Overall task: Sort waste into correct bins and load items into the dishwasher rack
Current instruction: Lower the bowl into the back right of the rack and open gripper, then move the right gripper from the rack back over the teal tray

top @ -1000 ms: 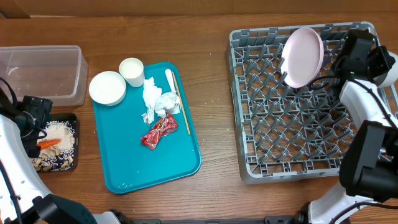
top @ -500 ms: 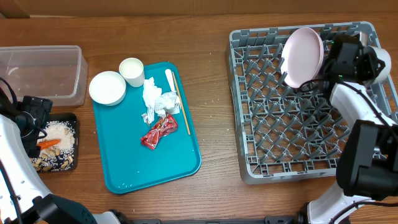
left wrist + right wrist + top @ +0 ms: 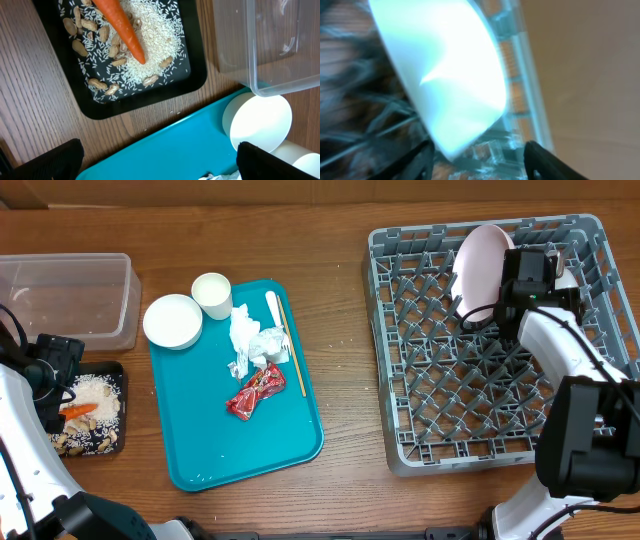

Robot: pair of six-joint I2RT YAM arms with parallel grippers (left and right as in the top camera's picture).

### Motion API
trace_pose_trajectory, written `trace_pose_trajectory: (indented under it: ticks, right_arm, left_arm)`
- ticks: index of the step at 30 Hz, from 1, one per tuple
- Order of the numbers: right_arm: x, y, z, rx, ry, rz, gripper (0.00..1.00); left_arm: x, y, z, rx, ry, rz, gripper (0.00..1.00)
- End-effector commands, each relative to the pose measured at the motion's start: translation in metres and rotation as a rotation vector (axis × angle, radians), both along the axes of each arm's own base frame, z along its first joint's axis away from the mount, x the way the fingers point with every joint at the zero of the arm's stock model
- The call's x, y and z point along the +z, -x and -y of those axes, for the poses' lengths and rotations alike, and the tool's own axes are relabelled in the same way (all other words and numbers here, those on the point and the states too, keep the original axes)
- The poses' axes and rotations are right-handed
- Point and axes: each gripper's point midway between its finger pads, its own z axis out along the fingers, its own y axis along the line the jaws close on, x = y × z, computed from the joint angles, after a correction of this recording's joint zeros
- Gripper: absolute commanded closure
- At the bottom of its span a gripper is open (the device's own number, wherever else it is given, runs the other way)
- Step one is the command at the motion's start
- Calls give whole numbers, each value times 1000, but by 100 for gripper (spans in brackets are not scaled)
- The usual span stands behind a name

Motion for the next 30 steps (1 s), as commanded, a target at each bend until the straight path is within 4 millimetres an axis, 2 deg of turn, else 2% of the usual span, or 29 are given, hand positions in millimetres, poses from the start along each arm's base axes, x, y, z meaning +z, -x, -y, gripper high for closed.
trace_pose_trajectory:
  ticks: [1, 4, 6, 12, 17, 19, 23, 26, 28, 30]
  right_arm:
    - [38, -39, -34, 19, -382, 310, 36]
    - [65, -46, -41, 26, -523, 390, 37]
    - [84, -47, -43, 48, -573, 418, 33]
    - [130, -35, -37, 64, -628, 477, 29]
    - [154, -24, -64, 149, -755, 494, 18]
    - [166, -22, -90, 232, -854, 504, 13]
    - [200, -9, -162, 477, -1139, 504, 0]
    - [226, 3, -213, 674, -1316, 486, 0]
    - [231, 9, -240, 754, -1375, 452, 0]
    - [228, 14, -268, 799, -1390, 399, 0]
  left_arm:
    - [-1, 0, -2, -16, -11, -10, 0]
    - [-1, 0, -2, -16, -11, -10, 0]
    - [-1, 0, -2, -16, -11, -10, 0]
    - [-1, 0, -2, -16, -11, -10, 0]
    - [-1, 0, -2, -16, -11, -9, 0]
    - [-1, 0, -2, -16, -11, -10, 0]
    - [-1, 0, -2, -16, -11, -10, 0]
    - [-1, 0, -2, -16, -11, -10, 0]
    - [-1, 0, -2, -16, -11, -10, 0]
    - [-1, 0, -2, -16, -11, -10, 0]
